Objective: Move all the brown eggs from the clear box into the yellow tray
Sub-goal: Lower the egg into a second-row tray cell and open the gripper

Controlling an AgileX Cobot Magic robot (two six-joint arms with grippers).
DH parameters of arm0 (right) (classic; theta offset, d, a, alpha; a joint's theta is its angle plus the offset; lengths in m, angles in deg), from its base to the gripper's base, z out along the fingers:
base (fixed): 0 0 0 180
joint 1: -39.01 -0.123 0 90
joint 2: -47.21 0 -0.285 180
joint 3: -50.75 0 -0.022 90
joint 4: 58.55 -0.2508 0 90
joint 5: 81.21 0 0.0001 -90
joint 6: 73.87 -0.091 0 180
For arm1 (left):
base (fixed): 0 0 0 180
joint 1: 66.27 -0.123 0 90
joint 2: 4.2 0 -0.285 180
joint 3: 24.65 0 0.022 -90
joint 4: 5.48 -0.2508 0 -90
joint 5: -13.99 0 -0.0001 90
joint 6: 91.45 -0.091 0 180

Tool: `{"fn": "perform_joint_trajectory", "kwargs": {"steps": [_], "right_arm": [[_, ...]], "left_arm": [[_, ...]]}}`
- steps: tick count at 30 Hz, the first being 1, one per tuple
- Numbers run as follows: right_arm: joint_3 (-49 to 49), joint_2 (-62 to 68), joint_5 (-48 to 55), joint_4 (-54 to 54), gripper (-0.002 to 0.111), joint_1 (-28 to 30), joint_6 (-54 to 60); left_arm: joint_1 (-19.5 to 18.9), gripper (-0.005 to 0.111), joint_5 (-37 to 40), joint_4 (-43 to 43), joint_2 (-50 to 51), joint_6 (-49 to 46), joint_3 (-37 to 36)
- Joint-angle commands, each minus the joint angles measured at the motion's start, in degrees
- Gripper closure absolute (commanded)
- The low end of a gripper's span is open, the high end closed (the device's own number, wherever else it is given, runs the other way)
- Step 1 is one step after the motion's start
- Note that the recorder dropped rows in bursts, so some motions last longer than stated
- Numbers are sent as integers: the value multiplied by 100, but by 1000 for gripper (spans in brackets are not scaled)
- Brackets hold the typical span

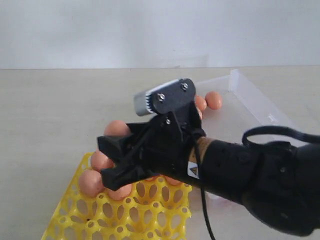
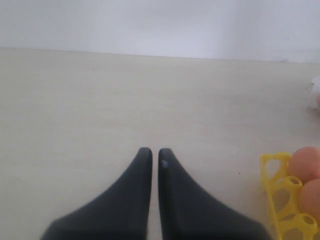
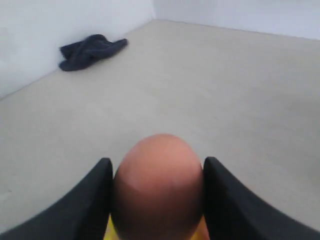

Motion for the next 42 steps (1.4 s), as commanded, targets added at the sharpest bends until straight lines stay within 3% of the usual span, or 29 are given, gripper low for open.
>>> {"fn": "perform_joint_trajectory", "kwargs": {"steps": [1, 30, 33, 38, 42], "right_arm": [[-635, 2, -237, -850, 108, 17, 723], [-575, 1099, -327, -556, 108, 17, 769], [-575, 1099, -327, -544, 101, 17, 654], [-575, 1099, -317, -544, 76, 17, 629], [-575, 1099, -317, -544, 73, 17, 620]], "left_arm": [[3, 103, -35, 0, -17, -24, -23], [3, 103, -35, 0, -17, -24, -23], [3, 103, -35, 0, -17, -24, -23], [3, 103, -35, 0, -17, -24, -23], [3, 103, -35, 0, -17, -24, -23]]}}
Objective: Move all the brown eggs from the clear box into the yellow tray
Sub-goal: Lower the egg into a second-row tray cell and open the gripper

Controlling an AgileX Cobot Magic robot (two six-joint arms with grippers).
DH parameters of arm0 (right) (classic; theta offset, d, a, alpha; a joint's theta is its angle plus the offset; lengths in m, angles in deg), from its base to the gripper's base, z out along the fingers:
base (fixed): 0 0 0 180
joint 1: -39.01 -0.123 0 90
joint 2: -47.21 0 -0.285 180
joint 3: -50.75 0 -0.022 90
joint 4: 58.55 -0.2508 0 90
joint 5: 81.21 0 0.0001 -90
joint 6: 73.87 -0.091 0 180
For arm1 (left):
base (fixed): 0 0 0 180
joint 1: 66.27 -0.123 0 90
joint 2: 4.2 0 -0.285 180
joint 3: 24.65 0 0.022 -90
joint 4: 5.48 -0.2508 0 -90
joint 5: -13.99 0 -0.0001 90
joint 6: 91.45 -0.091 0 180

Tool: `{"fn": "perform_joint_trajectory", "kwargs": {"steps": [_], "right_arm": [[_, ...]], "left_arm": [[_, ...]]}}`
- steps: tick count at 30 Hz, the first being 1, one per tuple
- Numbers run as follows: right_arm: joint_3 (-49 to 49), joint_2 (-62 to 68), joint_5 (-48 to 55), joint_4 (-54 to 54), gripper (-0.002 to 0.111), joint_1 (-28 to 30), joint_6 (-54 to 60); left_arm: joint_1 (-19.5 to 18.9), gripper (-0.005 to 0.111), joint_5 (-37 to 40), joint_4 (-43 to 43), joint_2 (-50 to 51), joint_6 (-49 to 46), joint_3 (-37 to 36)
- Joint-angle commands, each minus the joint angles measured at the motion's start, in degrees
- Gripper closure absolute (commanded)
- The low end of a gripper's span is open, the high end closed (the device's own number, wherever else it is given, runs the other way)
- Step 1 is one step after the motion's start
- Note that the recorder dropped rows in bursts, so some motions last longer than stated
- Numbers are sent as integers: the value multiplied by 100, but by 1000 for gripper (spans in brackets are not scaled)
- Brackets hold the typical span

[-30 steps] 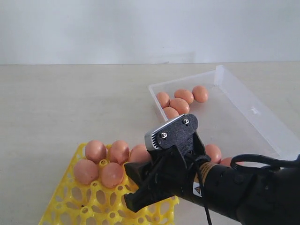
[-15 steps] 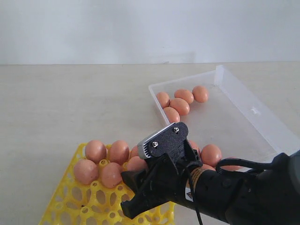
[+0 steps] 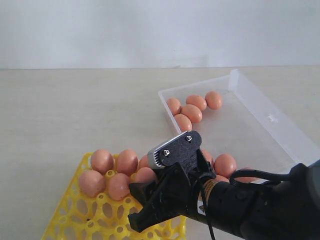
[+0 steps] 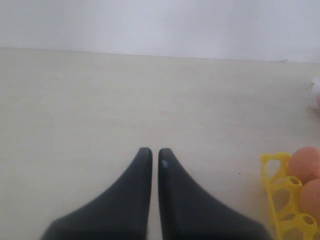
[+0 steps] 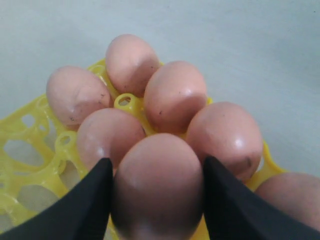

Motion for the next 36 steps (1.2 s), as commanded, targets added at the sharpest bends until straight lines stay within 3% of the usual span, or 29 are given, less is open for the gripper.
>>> {"fn": "perform_joint_trajectory", "kwargs": {"steps": [1, 11, 33, 36], "right_arm": [[16, 0, -62, 29, 73, 17, -27], [16, 0, -42, 664, 73, 17, -41], [16, 0, 413, 781, 73, 17, -20], [16, 0, 411, 789, 64, 17, -20]], "left_arm": [[3, 103, -35, 0, -17, -24, -23], [3, 103, -35, 0, -17, -24, -23], [3, 103, -35, 0, -17, -24, -23], [3, 103, -35, 0, -17, -24, -23]]}}
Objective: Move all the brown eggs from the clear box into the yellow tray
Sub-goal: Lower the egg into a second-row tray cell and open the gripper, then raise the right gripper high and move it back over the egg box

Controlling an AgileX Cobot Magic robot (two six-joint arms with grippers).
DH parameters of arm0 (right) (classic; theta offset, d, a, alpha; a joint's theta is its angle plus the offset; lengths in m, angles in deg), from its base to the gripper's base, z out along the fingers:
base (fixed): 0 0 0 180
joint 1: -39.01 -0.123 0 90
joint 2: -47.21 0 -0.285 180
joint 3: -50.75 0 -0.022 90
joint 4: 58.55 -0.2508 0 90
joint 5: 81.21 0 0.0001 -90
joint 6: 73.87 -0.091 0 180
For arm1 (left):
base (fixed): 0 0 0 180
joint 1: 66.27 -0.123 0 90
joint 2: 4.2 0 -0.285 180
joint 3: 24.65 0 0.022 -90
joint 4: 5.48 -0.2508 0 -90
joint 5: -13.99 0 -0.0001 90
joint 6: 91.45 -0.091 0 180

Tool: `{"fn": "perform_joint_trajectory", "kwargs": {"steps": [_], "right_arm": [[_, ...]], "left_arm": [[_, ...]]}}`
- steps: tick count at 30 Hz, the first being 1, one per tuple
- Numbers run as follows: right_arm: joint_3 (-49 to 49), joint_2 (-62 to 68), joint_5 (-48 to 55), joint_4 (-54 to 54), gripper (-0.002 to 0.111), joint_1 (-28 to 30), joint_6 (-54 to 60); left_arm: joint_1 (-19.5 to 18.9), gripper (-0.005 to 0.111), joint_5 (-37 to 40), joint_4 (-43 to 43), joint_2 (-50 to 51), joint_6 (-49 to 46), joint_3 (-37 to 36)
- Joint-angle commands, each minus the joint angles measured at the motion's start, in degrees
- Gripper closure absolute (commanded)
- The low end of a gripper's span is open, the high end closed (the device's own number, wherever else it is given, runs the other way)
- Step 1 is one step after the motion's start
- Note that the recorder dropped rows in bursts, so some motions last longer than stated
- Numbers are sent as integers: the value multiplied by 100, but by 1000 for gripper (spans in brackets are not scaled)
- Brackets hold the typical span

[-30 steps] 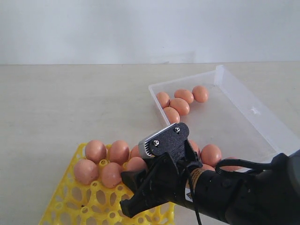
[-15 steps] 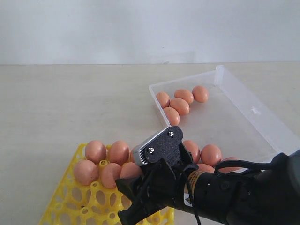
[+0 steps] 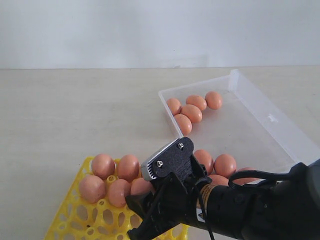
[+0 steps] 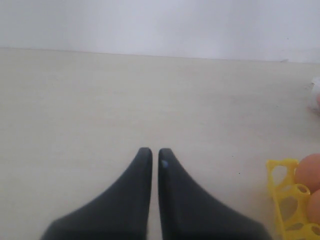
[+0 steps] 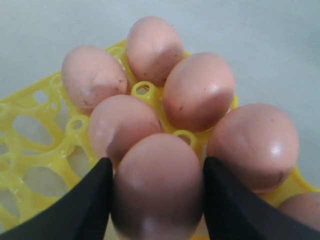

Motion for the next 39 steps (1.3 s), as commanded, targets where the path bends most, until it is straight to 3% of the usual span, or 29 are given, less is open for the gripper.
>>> {"fn": "perform_joint_trajectory", "kwargs": {"steps": [1, 3, 13, 21, 26, 28, 31, 35, 39], "right_arm": [[2, 0, 150, 93, 59, 17, 30], [2, 0, 150, 93, 54, 17, 30], [2, -85, 150, 83, 55, 17, 30], [2, -945, 138, -326, 55, 17, 665], [2, -1970, -1072, -467, 55, 17, 1418], [174, -2571, -1053, -1136, 58, 17, 1806], [811, -3216, 451, -2986, 73, 27, 3288], [1514, -3529, 1422, -5295, 82, 27, 6445], [2492, -3467, 1174, -9013, 82, 103, 10068]], "left_arm": [[3, 103, -35, 0, -17, -24, -23], [3, 103, -35, 0, -17, -24, -23], [3, 103, -35, 0, -17, -24, -23], [3, 103, -35, 0, -17, -24, -23], [3, 103, -35, 0, -17, -24, -23], [3, 103, -35, 0, -17, -24, -23], [3, 103, -35, 0, -17, -24, -23], [3, 103, -35, 0, -17, -24, -23], [3, 103, -35, 0, -17, -24, -23]]}}
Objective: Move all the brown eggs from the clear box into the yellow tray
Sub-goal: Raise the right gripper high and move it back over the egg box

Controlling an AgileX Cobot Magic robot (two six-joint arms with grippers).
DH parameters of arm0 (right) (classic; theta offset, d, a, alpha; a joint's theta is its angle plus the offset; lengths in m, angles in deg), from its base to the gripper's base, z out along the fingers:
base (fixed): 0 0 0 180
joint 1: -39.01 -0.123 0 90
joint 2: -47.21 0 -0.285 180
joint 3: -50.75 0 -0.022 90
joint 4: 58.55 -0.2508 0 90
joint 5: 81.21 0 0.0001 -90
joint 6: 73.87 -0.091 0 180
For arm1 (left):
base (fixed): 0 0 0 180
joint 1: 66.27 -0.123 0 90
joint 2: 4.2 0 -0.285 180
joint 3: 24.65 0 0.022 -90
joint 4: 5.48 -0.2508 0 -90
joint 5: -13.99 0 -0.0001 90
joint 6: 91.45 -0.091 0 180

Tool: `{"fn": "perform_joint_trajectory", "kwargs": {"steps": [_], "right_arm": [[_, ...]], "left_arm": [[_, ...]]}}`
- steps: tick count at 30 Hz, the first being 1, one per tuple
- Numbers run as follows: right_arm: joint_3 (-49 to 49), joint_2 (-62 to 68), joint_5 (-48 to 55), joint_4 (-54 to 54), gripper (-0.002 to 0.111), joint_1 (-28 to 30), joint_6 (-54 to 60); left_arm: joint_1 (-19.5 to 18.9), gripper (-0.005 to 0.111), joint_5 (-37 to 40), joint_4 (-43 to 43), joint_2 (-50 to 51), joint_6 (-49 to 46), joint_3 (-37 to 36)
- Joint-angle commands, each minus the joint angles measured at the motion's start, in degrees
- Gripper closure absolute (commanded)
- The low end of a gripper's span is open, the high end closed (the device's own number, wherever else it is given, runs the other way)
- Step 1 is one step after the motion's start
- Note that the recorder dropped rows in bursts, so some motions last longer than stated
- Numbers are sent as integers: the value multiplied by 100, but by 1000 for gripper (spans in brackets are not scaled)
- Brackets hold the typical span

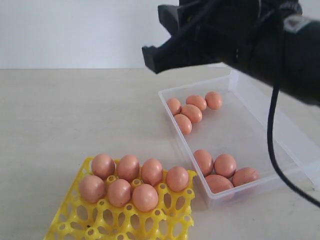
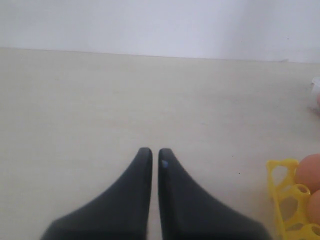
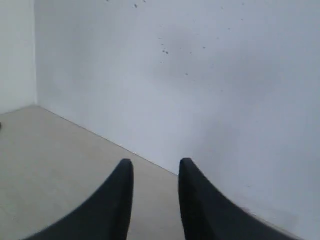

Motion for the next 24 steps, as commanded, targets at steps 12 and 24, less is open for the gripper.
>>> {"fn": "perform_joint_trajectory", "kwargs": {"steps": [12, 24], "right_arm": [[1870, 1631, -2393, -5137, 83, 1836, 5863], [1870, 2170, -3577, -5137, 83, 1836, 311]], "left_arm": [[3, 103, -35, 0, -17, -24, -23], [3, 103, -35, 0, -17, -24, -23]]}}
